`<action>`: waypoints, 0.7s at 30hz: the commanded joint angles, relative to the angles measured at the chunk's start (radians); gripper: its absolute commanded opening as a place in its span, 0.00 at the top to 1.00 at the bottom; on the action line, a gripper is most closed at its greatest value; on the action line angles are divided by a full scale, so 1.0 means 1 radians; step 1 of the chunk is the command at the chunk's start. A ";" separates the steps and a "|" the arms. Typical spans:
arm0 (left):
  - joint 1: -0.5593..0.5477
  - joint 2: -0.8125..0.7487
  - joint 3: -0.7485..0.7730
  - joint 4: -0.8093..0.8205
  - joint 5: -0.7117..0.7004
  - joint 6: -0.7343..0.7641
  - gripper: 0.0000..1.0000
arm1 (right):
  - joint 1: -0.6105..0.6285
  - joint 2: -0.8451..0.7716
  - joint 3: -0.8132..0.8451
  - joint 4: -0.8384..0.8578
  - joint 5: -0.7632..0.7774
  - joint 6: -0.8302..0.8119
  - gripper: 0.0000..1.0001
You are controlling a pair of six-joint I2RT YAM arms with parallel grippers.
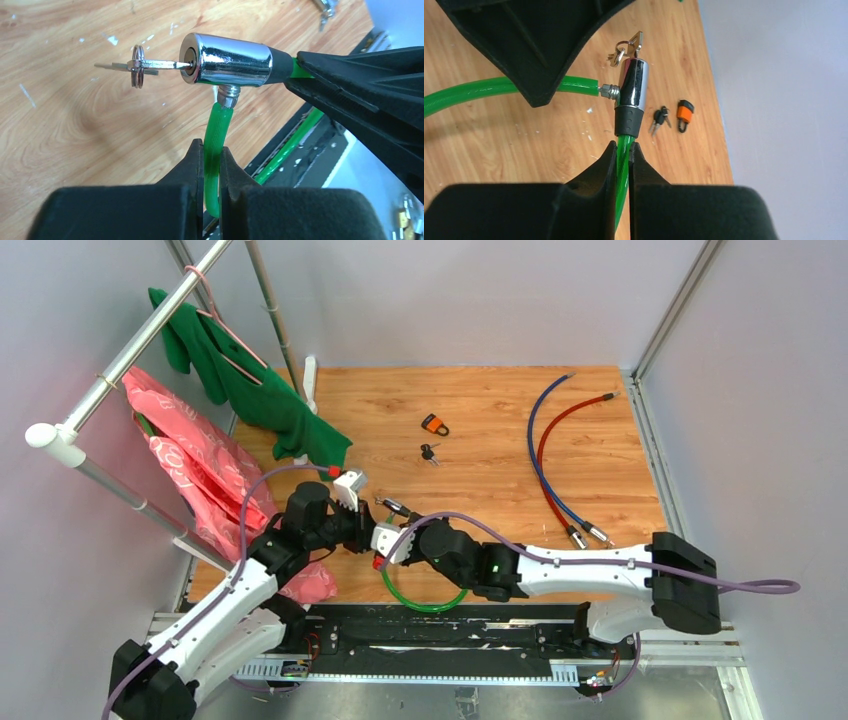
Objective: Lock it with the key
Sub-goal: Lock the lock.
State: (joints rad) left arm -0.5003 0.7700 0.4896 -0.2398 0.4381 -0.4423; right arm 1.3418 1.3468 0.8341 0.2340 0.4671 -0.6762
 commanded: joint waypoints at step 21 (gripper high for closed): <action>0.011 -0.036 -0.124 0.206 -0.098 0.118 1.00 | -0.078 0.162 0.020 -0.071 -0.380 0.230 0.50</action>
State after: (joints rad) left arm -0.4984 0.7536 0.3428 -0.1864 0.3470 -0.3504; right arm 1.2697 1.5105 0.8330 0.2493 0.2626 -0.5213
